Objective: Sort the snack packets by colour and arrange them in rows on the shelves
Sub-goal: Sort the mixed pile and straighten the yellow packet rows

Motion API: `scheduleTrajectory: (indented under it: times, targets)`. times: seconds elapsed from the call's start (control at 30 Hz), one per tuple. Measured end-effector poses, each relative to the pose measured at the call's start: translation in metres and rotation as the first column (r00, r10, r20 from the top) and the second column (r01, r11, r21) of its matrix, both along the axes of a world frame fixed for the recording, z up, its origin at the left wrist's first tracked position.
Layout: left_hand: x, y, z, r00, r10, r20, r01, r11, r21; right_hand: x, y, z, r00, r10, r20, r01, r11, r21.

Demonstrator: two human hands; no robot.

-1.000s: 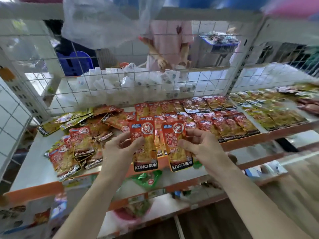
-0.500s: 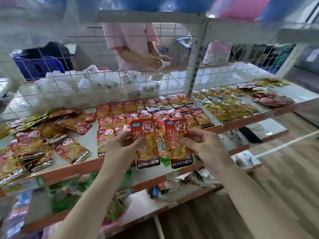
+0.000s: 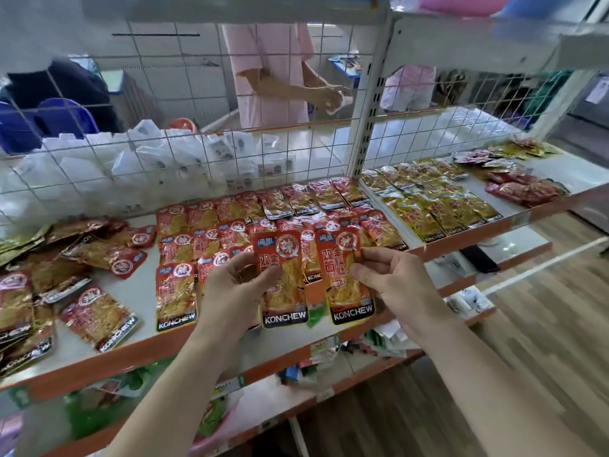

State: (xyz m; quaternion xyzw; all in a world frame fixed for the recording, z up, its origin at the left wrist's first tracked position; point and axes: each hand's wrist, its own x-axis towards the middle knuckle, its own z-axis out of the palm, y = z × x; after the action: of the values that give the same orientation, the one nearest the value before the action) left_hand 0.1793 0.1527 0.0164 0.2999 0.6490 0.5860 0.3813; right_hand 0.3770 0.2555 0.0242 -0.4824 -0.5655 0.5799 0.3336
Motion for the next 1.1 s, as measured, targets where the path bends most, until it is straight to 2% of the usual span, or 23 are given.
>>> scheduleTrajectory:
  times: [0.33,0.77,0.93,1.1]
  targets:
    - [-0.043,0.070,0.000,0.999,0.025,0.040,-0.026,1.000,0.010,-0.035,0.069,-0.002,1.000,-0.021,-0.017,0.022,0.999,0.025]
    - [-0.049,0.130,0.003,0.998,-0.064,-0.012,0.064,0.998,-0.022,-0.038,0.122,0.001,0.990,-0.051,-0.129,0.051,0.999,0.000]
    - [-0.045,0.149,-0.005,0.999,-0.031,-0.016,0.031,0.999,-0.041,-0.034,0.153,-0.005,0.992,-0.028,-0.122,0.027,1.000,-0.009]
    - [-0.040,0.164,-0.010,0.996,0.086,-0.026,-0.087,0.995,-0.048,-0.040,0.189,-0.008,0.995,0.086,-0.053,-0.086,0.996,-0.002]
